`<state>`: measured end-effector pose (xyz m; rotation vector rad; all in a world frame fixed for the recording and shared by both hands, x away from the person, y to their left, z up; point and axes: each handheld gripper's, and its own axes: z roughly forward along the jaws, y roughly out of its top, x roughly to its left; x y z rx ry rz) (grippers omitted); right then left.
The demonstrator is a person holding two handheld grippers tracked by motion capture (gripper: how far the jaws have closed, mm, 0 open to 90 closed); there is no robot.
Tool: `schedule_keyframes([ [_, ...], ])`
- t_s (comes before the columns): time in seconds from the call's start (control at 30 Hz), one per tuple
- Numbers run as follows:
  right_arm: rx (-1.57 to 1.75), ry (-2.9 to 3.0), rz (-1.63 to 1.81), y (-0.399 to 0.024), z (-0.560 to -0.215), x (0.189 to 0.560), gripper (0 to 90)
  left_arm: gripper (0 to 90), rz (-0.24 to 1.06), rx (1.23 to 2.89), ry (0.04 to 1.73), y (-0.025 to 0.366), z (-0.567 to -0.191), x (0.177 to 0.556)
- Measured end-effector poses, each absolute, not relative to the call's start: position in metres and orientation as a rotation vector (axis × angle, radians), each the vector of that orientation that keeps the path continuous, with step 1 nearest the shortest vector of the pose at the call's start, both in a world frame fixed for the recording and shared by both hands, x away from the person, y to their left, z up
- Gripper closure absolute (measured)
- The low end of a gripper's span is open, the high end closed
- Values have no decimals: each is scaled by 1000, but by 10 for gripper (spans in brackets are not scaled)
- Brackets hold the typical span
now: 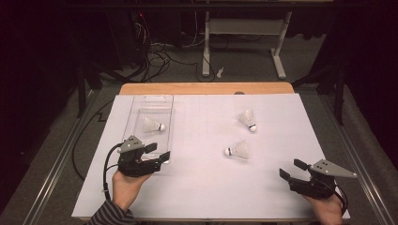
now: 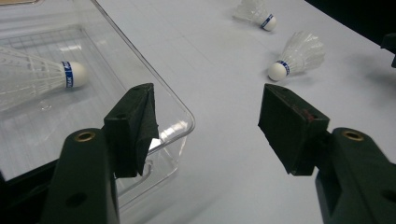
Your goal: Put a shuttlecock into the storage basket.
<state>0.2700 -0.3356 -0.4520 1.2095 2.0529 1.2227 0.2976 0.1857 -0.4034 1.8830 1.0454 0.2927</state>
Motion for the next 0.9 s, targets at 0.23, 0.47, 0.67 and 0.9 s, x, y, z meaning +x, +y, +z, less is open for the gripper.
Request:
schedule_keyframes([
  [0.23,1210,2052,1223,-336,-452,270,291,372,286,1897,1027,178,-403,300],
  [0.47,1209,2052,1223,-336,-452,270,291,372,275,1903,1017,171,-402,303],
  [0.67,1208,2050,1223,-336,-452,270,291,372,268,1908,1012,168,-402,305],
  [0.9,1209,2050,1223,-336,-452,270,291,372,261,1906,1001,163,-401,307],
])
